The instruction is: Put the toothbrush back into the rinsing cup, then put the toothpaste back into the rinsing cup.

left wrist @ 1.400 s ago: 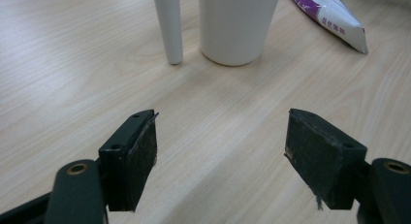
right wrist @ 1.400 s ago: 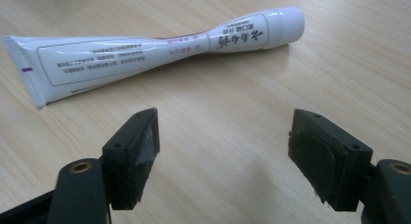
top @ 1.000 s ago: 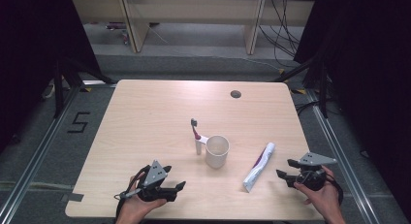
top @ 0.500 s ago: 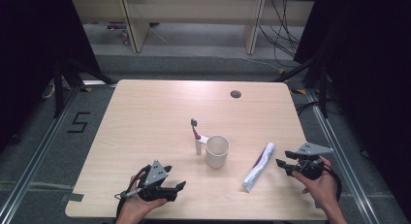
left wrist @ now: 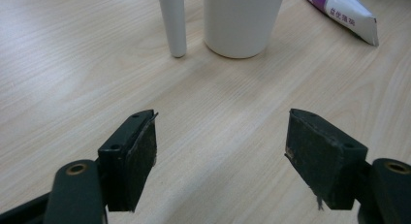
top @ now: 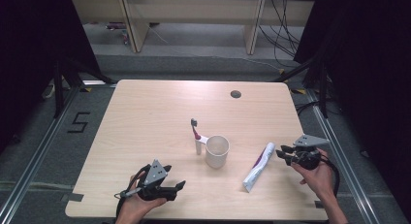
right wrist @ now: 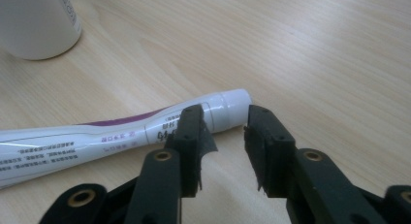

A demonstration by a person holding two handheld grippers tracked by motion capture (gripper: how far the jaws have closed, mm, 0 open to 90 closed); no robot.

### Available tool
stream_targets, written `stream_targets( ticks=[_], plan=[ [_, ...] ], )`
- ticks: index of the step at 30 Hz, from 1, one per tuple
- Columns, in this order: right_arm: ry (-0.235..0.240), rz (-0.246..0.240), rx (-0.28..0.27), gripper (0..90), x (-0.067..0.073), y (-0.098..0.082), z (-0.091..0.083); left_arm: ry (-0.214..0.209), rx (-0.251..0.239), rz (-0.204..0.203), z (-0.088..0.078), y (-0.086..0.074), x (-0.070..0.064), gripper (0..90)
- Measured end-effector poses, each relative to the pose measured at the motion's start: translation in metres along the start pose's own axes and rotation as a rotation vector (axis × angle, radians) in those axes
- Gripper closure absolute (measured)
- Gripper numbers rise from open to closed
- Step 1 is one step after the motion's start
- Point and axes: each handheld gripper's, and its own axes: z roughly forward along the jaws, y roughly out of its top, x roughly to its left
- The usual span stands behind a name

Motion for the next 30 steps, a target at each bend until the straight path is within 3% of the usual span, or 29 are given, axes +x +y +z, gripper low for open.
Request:
stream_targets(
  ticks=[6,7,9,10,11,12,14,15,16,20,22,23,25,28,30],
  plan=[
    [0.011,-0.024,0.013,79.6,0.0,0.007,0.006,-0.005,0.012,0.011,0.0,0.0,0.0,26.4],
    [0.008,-0.031,0.008,81.3,0.0,0.008,0.007,-0.001,0.025,0.03,0.0,0.0,0.002,26.4],
    [0.004,-0.059,-0.007,84.1,-0.001,0.011,0.009,-0.002,0.007,0.004,0.001,0.0,0.0,26.4],
    [0.019,-0.037,0.008,85.9,0.001,0.013,0.009,-0.004,0.006,0.01,0.001,-0.001,0.0,26.4],
    [0.015,-0.054,-0.001,86.9,0.0,0.015,0.011,-0.002,0.006,0.011,0.001,-0.001,0.0,26.4],
    [0.016,-0.038,0.005,87.3,0.002,0.016,0.012,-0.002,0.004,0.012,0.001,-0.001,0.0,26.4],
    [0.016,-0.076,-0.003,89.2,0.0,0.02,0.017,-0.005,0.005,0.014,0.001,-0.001,0.0,26.4],
    [0.024,-0.05,0.016,89.6,0.003,0.023,0.018,-0.004,0.007,0.017,0.001,-0.001,0.0,26.4],
    [0.013,-0.084,-0.002,89.9,0.001,0.024,0.022,-0.003,0.006,0.02,0.001,-0.001,0.0,26.4],
    [0.01,-0.104,0.015,90.0,0.001,0.032,0.031,0.001,-0.004,0.024,0.001,-0.001,-0.001,26.4],
    [0.01,-0.067,0.038,90.0,0.003,0.033,0.035,0.003,-0.001,0.029,0.0,0.0,0.0,26.4],
    [0.005,-0.091,0.03,90.0,0.001,0.034,0.037,0.006,-0.006,0.025,0.001,-0.001,-0.001,26.4],
    [0.009,-0.069,0.057,89.9,0.002,0.034,0.041,0.003,0.002,0.031,0.001,-0.001,0.0,26.4],
    [0.009,-0.077,0.069,89.9,0.0,0.034,0.047,-0.004,0.018,0.05,0.001,-0.001,0.0,26.4],
    [0.01,-0.082,0.079,89.9,-0.002,0.034,0.05,0.001,0.008,0.039,0.002,-0.001,-0.002,26.4]
  ],
)
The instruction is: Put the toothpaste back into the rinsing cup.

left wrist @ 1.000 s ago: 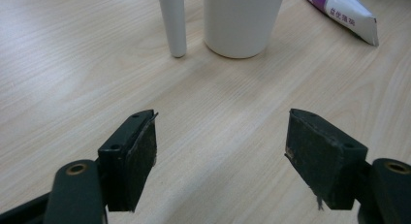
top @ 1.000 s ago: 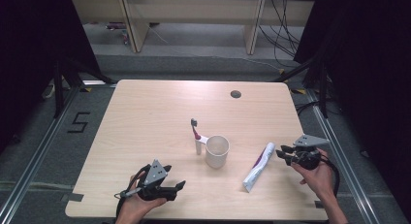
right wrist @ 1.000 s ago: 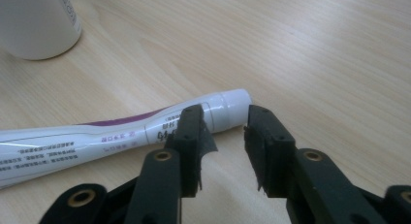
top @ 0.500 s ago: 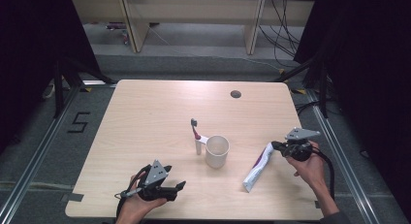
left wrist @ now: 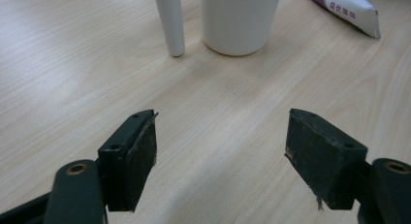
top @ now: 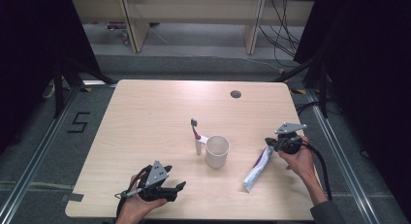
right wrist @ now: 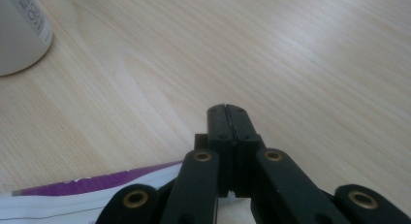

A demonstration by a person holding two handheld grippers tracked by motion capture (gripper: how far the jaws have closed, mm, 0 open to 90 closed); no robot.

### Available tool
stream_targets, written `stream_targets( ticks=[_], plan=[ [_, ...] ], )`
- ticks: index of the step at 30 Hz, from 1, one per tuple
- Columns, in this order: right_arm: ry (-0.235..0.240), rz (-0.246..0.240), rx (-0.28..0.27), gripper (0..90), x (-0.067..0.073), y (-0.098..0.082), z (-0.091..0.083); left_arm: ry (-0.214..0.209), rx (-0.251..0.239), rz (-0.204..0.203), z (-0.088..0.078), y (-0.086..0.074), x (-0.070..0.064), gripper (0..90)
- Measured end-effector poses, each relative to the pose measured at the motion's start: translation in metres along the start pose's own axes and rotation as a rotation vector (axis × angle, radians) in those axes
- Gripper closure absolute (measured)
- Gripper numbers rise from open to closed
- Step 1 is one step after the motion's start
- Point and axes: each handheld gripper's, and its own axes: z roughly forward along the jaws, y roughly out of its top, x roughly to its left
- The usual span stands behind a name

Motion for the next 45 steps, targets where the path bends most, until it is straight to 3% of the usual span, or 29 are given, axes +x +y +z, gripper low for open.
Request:
stream_targets(
  ticks=[2,4,7,9,10,12,13,14,15,16,17,18,19,21,23,27,30,32,33,34,35,36,37,39,40,41,43,44,45],
  plan=[
    [0.005,0.009,0.017,90.0,0.0,0.0,0.003,0.0,-0.011,-0.003,0.0,0.0,-0.001,26.6],
    [-0.001,-0.005,0.015,89.9,-0.001,0.001,0.005,0.006,0.014,0.025,-0.001,0.001,0.0,26.6],
    [0.003,0.021,0.034,89.9,-0.001,0.001,0.007,-0.003,-0.006,0.007,0.0,0.0,-0.001,26.6],
    [-0.009,-0.023,0.033,89.9,-0.004,0.0,0.009,-0.006,-0.009,0.007,0.0,0.0,-0.002,26.6],
    [-0.015,-0.026,0.001,89.9,-0.004,-0.002,0.012,-0.006,-0.006,0.009,0.0,0.0,-0.002,26.6],
    [-0.004,0.024,0.039,89.9,-0.001,-0.003,0.009,-0.004,0.008,0.028,-0.001,0.0,-0.001,26.6],
    [0.002,-0.01,0.053,89.9,-0.003,-0.002,0.007,-0.003,0.006,0.028,-0.001,0.0,-0.001,26.7],
    [-0.007,-0.025,0.028,89.9,-0.004,-0.003,0.008,-0.003,0.006,0.026,0.0,0.0,-0.002,26.6],
    [-0.01,0.004,0.022,89.9,-0.002,-0.004,0.008,-0.007,-0.005,0.012,0.001,0.0,-0.003,26.6],
    [0.0,0.014,0.061,89.9,-0.001,-0.004,0.006,-0.006,0.002,0.014,0.001,0.0,-0.003,26.6],
    [-0.001,0.006,0.067,89.9,0.0,-0.004,0.005,-0.006,0.002,0.015,0.001,0.0,-0.004,26.6],
    [0.006,0.027,0.076,89.9,0.002,-0.005,0.005,0.001,0.019,0.046,0.001,0.0,-0.002,26.6],
    [0.009,0.028,0.09,89.9,0.003,-0.006,0.005,-0.009,0.001,0.02,0.002,0.0,-0.005,26.6],
    [0.011,0.02,0.099,89.9,0.002,-0.007,0.002,-0.01,0.003,0.024,0.001,0.001,-0.005,26.7],
    [0.01,0.045,0.104,89.9,0.002,-0.01,-0.001,-0.011,0.003,0.023,0.001,0.0,-0.005,26.7],
    [0.012,0.048,0.1,89.8,0.0,-0.018,-0.008,-0.015,0.005,0.029,0.001,0.001,-0.006,26.7],
    [0.015,0.099,0.112,89.7,0.002,-0.023,-0.014,-0.014,0.003,0.023,0.001,0.0,-0.008,26.7],
    [0.018,0.074,0.106,89.6,0.0,-0.025,-0.016,-0.025,0.016,0.041,0.001,0.0,-0.006,26.7],
    [0.016,0.092,0.115,89.5,0.001,-0.025,-0.018,-0.024,0.014,0.036,0.002,0.0,-0.007,26.7],
    [0.014,0.08,0.105,89.6,0.001,-0.028,-0.018,-0.017,0.031,0.056,0.001,0.0,-0.006,26.7],
    [0.024,0.111,0.14,89.5,0.001,-0.027,-0.022,-0.023,0.029,0.05,0.002,0.0,-0.006,26.7],
    [0.027,0.129,0.136,89.5,0.003,-0.029,-0.023,-0.013,0.026,0.05,0.002,0.0,-0.007,26.7],
    [0.015,0.124,0.117,89.5,0.003,-0.032,-0.022,-0.02,0.027,0.048,0.002,0.0,-0.007,26.7],
    [0.027,0.112,0.133,89.3,0.0,-0.033,-0.027,-0.021,0.032,0.05,0.002,0.0,-0.007,26.8],
    [0.028,0.16,0.132,89.3,0.004,-0.035,-0.029,-0.014,0.023,0.048,0.002,0.0,-0.008,26.8],
    [0.021,0.135,0.11,89.3,0.003,-0.038,-0.028,-0.019,0.014,0.035,0.002,0.0,-0.009,26.8],
    [0.031,0.155,0.13,89.1,0.004,-0.04,-0.033,-0.023,0.006,0.027,0.004,0.0,-0.01,26.8],
    [0.034,0.145,0.138,89.1,0.003,-0.041,-0.035,-0.019,0.02,0.036,0.003,0.0,-0.009,26.8],
    [0.023,0.105,0.113,89.1,0.0,-0.043,-0.036,-0.016,0.042,0.061,0.002,0.0,-0.008,26.8]
  ],
)
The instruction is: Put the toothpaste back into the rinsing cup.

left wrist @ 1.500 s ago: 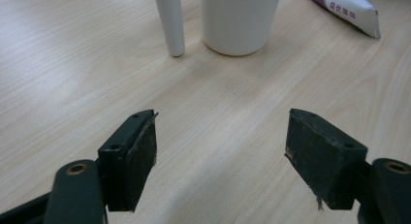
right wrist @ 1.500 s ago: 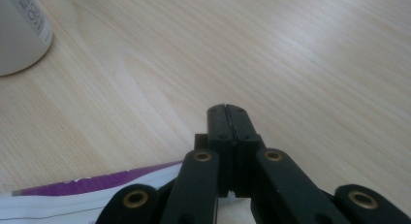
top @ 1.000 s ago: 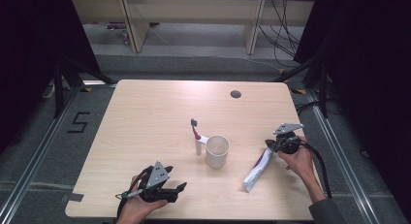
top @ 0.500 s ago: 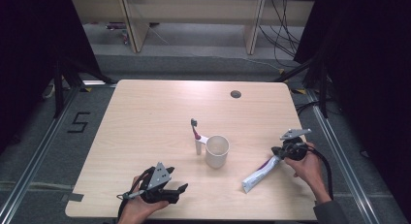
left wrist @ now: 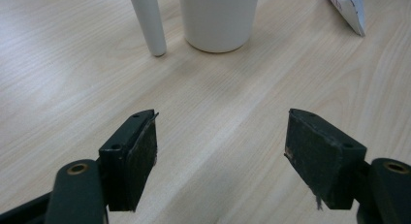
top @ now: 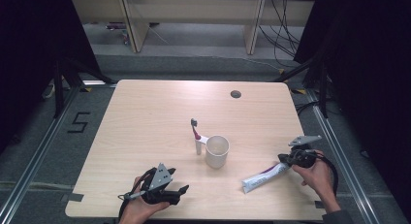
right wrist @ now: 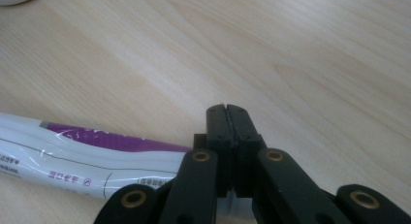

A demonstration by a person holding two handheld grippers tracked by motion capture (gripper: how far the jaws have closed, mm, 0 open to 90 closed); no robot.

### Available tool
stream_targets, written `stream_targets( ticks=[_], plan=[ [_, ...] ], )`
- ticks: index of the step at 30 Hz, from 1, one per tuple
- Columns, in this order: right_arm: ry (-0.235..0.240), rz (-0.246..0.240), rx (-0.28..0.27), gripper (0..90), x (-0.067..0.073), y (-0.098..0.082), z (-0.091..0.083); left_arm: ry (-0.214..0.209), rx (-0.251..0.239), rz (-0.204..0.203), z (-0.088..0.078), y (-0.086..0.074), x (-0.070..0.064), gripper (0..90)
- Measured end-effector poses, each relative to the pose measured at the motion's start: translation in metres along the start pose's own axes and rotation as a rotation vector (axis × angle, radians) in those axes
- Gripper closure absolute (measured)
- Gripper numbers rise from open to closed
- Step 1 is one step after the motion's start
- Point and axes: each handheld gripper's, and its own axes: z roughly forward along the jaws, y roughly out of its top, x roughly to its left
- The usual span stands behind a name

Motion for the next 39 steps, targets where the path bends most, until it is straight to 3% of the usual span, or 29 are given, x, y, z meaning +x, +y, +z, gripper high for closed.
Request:
stream_targets(
  ticks=[3,4,5,6,7,9,10,11,12,13,14,15,16,17,18,19,20,21,23,24,25,26,29,30,31,35,36,37,39],
  plan=[
    [0.003,0.013,-0.016,89.1,0.002,-0.006,-0.002,-0.015,-0.031,-0.032,0.002,0.0,-0.003,26.9],
    [0.017,0.035,0.025,89.0,0.004,-0.007,-0.006,-0.019,-0.031,-0.031,0.002,0.0,-0.003,26.9],
    [0.005,0.034,-0.015,88.9,0.004,-0.01,-0.004,-0.021,-0.027,-0.031,0.002,0.0,-0.003,26.9],
    [0.018,0.036,0.028,88.9,0.005,-0.011,-0.009,-0.017,-0.024,-0.033,0.002,0.0,-0.003,26.9],
    [0.015,0.036,-0.004,88.7,0.006,-0.014,-0.007,-0.014,-0.022,-0.026,0.001,-0.001,-0.003,26.9],
    [0.019,0.031,0.009,88.5,0.008,-0.017,-0.011,-0.017,-0.019,-0.024,0.002,0.0,-0.003,27.0],
    [0.032,0.055,0.034,88.4,0.01,-0.018,-0.014,-0.017,-0.016,-0.022,0.002,0.0,-0.002,26.9],
    [0.025,0.036,-0.004,88.3,0.01,-0.022,-0.011,-0.017,-0.015,-0.021,0.002,0.0,-0.003,26.9],
    [0.034,0.059,0.019,88.3,0.013,-0.023,-0.014,-0.011,0.005,0.008,0.001,0.0,-0.001,27.0],
    [0.035,0.046,0.004,88.3,0.013,-0.024,-0.015,-0.015,-0.01,-0.008,0.001,0.0,-0.003,26.9],
    [0.035,0.053,0.029,88.4,0.014,-0.025,-0.018,-0.02,-0.017,-0.008,0.002,0.0,-0.003,26.9],
    [0.025,0.04,0.004,88.3,0.016,-0.027,-0.017,-0.011,0.006,0.006,0.001,0.0,-0.001,27.0],
    [0.036,0.057,0.038,88.3,0.018,-0.027,-0.021,-0.011,0.009,0.008,0.001,0.0,-0.001,26.9],
    [0.029,0.067,0.012,88.3,0.021,-0.03,-0.019,-0.013,-0.026,-0.022,0.003,-0.001,-0.004,26.9],
    [0.039,0.067,0.043,88.3,0.023,-0.031,-0.022,-0.02,-0.017,-0.019,0.002,-0.001,-0.004,27.0],
    [0.04,0.042,0.033,88.3,0.022,-0.032,-0.022,-0.02,-0.018,-0.02,0.002,0.0,-0.005,27.0],
    [0.041,0.061,0.019,88.3,0.025,-0.034,-0.022,-0.02,-0.026,-0.021,0.003,0.0,-0.004,27.0],
    [0.039,0.053,0.037,88.3,0.026,-0.035,-0.023,-0.019,0.005,0.001,0.002,0.0,-0.002,26.9],
    [0.05,0.075,0.045,88.3,0.03,-0.038,-0.025,-0.016,-0.019,-0.018,0.002,-0.001,-0.005,26.9],
    [0.052,0.067,0.025,88.2,0.03,-0.04,-0.025,-0.017,-0.019,-0.017,0.003,-0.001,-0.005,27.0],
    [0.05,0.046,0.043,88.1,0.029,-0.041,-0.027,-0.015,-0.016,-0.01,0.003,0.0,-0.005,26.9],
    [0.051,0.066,0.033,88.1,0.032,-0.043,-0.027,-0.018,-0.024,-0.024,0.004,0.0,-0.005,26.9],
    [0.058,0.082,0.036,87.2,0.037,-0.045,-0.03,-0.014,-0.005,0.001,0.002,-0.001,-0.005,26.9],
    [0.052,0.033,0.056,86.7,0.035,-0.045,-0.033,-0.018,-0.01,-0.003,0.002,0.0,-0.005,27.0],
    [0.059,0.073,0.071,85.8,0.039,-0.045,-0.035,-0.014,0.004,0.012,0.002,0.0,-0.003,26.9],
    [0.047,0.017,0.049,81.0,0.044,-0.042,-0.041,-0.027,-0.002,-0.001,0.001,0.0,-0.004,27.0],
    [0.042,-0.02,0.019,78.9,0.045,-0.041,-0.042,-0.028,-0.017,-0.02,0.003,0.0,-0.004,26.9],
    [0.049,-0.058,0.02,76.3,0.046,-0.038,-0.044,-0.02,0.001,-0.007,0.002,0.001,-0.002,26.9],
    [0.055,-0.103,0.012,71.3,0.052,-0.034,-0.047,-0.021,-0.013,-0.014,0.003,-0.001,-0.003,26.9]
  ],
)
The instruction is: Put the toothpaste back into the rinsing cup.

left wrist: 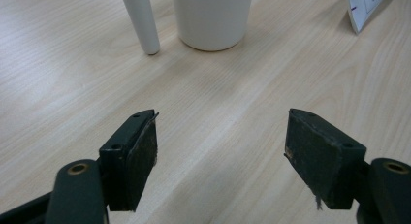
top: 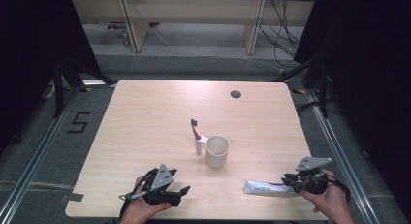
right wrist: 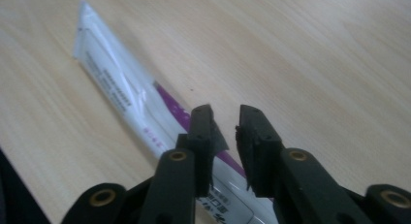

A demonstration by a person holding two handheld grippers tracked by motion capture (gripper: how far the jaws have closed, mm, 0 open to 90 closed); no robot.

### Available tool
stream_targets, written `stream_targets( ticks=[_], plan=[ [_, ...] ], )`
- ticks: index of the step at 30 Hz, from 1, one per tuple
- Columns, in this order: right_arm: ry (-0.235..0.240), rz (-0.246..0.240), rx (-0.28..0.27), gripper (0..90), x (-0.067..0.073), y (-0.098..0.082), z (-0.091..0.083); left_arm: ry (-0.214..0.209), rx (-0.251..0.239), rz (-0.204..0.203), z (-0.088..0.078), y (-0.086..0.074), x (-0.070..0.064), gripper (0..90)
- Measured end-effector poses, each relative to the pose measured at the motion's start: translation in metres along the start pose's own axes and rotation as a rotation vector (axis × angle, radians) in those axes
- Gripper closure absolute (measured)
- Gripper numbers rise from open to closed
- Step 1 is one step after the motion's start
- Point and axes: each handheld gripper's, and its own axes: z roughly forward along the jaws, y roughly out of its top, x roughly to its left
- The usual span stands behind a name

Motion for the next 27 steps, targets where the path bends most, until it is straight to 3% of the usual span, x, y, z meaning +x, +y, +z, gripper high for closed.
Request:
stream_targets(
  ticks=[1,2,3,7,8,9,12,14,15,18,20,25,27],
  plan=[
    [0.008,-0.023,0.019,67.9,0.002,0.003,-0.003,-0.001,-0.014,-0.013,0.001,0.0,-0.001,26.9],
    [0.007,-0.072,0.026,65.3,0.003,0.005,-0.004,0.003,0.011,0.005,-0.001,0.0,0.0,26.9],
    [0.011,-0.121,0.034,63.3,0.004,0.008,-0.004,0.006,-0.006,-0.011,0.001,0.0,0.0,26.9],
    [0.023,-0.179,0.076,56.1,0.012,0.012,-0.006,0.012,-0.001,0.002,0.0,0.0,0.001,26.9],
    [0.022,-0.193,0.082,54.7,0.013,0.012,-0.006,0.006,-0.02,-0.022,0.001,0.0,0.0,26.9],
    [0.025,-0.21,0.091,52.9,0.014,0.012,-0.006,0.006,0.011,-0.001,-0.001,0.001,0.002,26.9],
    [0.002,-0.226,0.115,51.2,0.02,0.013,-0.004,0.004,0.004,-0.009,0.0,0.0,0.001,26.9],
    [0.024,-0.283,0.149,50.5,0.021,0.014,0.0,0.006,0.013,-0.005,0.0,0.0,0.003,26.9],
    [0.015,-0.269,0.164,49.6,0.023,0.013,0.0,0.013,0.015,-0.001,0.0,0.0,0.004,26.9],
    [0.02,-0.286,0.185,48.6,0.025,0.014,0.005,0.004,0.001,-0.005,0.001,-0.001,0.004,26.9],
    [0.022,-0.278,0.201,48.6,0.027,0.014,0.008,0.014,0.018,0.004,0.0,-0.001,0.005,26.9],
    [0.023,-0.337,0.241,48.8,0.027,0.016,0.017,0.007,0.006,-0.013,0.001,-0.001,0.004,26.9],
    [0.022,-0.335,0.258,50.5,0.029,0.017,0.02,0.011,0.009,-0.003,0.0,-0.001,0.004,26.9]
  ],
)
